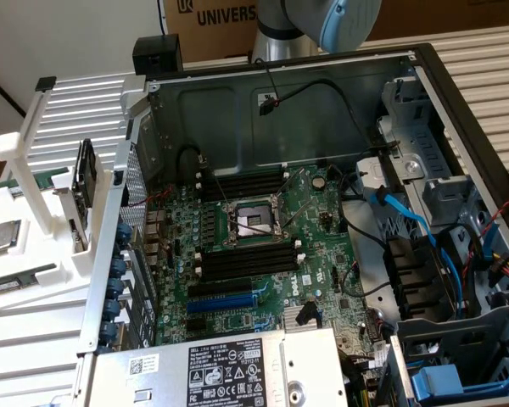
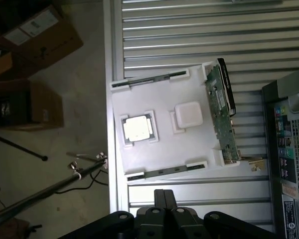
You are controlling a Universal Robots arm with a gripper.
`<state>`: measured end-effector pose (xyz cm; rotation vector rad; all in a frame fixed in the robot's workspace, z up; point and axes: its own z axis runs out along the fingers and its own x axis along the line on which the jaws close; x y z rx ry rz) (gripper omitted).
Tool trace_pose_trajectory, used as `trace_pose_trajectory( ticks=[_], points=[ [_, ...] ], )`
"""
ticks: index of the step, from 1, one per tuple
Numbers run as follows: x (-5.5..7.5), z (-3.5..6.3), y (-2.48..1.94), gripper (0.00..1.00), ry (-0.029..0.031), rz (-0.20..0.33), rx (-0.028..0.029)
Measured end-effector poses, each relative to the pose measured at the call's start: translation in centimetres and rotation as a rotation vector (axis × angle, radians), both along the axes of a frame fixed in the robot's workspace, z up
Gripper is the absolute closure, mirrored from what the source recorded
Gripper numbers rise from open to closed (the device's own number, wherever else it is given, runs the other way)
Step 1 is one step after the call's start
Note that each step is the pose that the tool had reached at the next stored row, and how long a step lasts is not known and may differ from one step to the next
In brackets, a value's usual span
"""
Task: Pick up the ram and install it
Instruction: 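Pick up the ram and move it above insertion slot, then insert the ram into the slot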
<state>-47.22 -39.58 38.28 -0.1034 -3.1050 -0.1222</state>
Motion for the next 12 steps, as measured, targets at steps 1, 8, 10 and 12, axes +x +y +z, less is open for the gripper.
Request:
trace_pose_trajectory(
  ticks=[1, 8, 10, 12],
  points=[
    [0.0, 0.0, 0.0, 0.89, 0.0, 0.0, 0.0],
    [0.0, -0.04, 0.0, 0.89, 0.0, 0.0, 0.0001],
    [0.0, -0.04, 0.0, 0.89, 0.0, 0.0, 0.0],
    [0.0, -0.04, 0.0, 0.89, 0.0, 0.0, 0.0001]
  ],
)
